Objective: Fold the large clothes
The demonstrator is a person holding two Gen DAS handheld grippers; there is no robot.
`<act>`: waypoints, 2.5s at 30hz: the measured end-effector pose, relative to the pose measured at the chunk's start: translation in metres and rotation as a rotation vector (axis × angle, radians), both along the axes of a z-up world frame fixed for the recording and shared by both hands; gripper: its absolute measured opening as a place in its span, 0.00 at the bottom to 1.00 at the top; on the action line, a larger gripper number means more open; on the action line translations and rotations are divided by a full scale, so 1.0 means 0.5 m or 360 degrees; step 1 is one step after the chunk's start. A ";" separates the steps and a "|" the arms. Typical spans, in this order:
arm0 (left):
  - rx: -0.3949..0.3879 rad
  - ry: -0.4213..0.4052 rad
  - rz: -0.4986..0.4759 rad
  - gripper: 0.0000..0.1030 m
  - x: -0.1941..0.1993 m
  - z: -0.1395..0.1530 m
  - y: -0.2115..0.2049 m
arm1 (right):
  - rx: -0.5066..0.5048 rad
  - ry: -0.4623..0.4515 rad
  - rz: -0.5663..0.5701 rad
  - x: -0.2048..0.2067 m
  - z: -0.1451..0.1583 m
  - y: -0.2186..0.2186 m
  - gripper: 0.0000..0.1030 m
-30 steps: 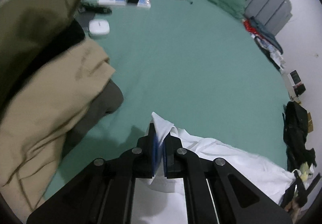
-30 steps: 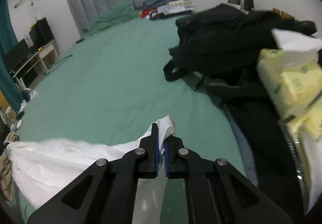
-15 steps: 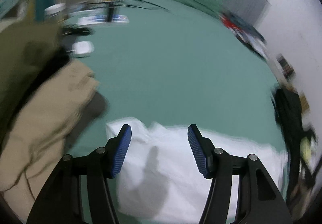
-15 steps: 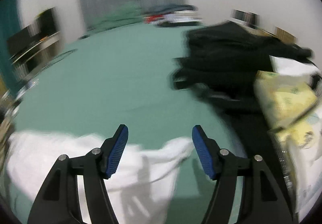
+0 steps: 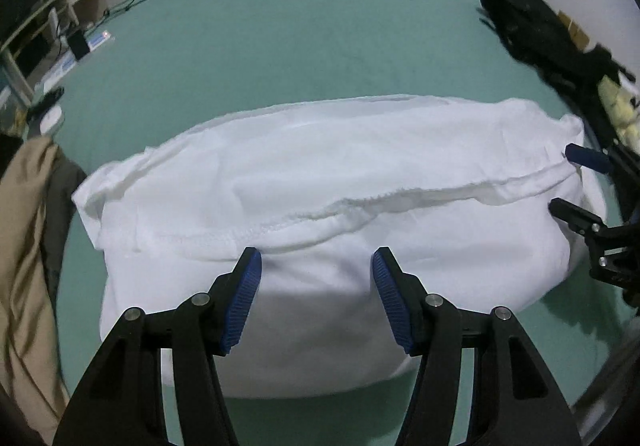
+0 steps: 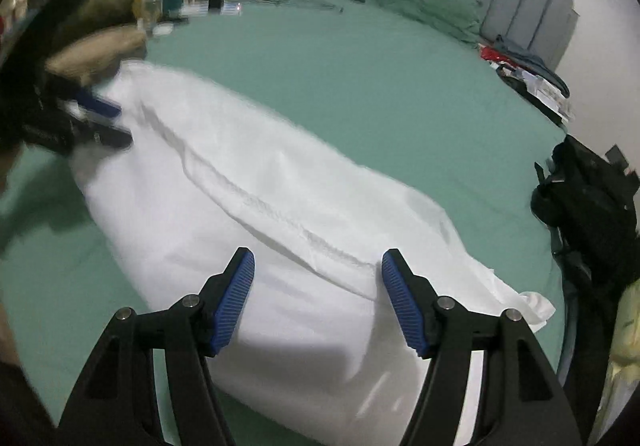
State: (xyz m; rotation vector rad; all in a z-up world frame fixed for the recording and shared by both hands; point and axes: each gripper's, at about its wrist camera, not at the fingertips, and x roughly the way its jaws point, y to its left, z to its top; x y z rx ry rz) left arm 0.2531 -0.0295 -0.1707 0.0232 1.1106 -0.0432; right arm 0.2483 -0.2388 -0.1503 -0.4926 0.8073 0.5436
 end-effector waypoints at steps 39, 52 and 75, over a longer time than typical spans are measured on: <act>0.0224 -0.0040 0.0257 0.60 0.345 0.052 0.146 | 0.0252 -0.0128 -0.0800 0.227 0.053 -0.173 0.76; 0.0114 0.0186 -0.0257 0.60 0.312 -0.034 -0.060 | 0.0511 0.0526 -0.0628 0.277 -0.056 -0.161 0.76; 0.0205 -0.0230 0.0219 0.60 0.282 0.114 0.135 | 0.0416 -0.0019 -0.1133 0.275 0.044 -0.331 0.76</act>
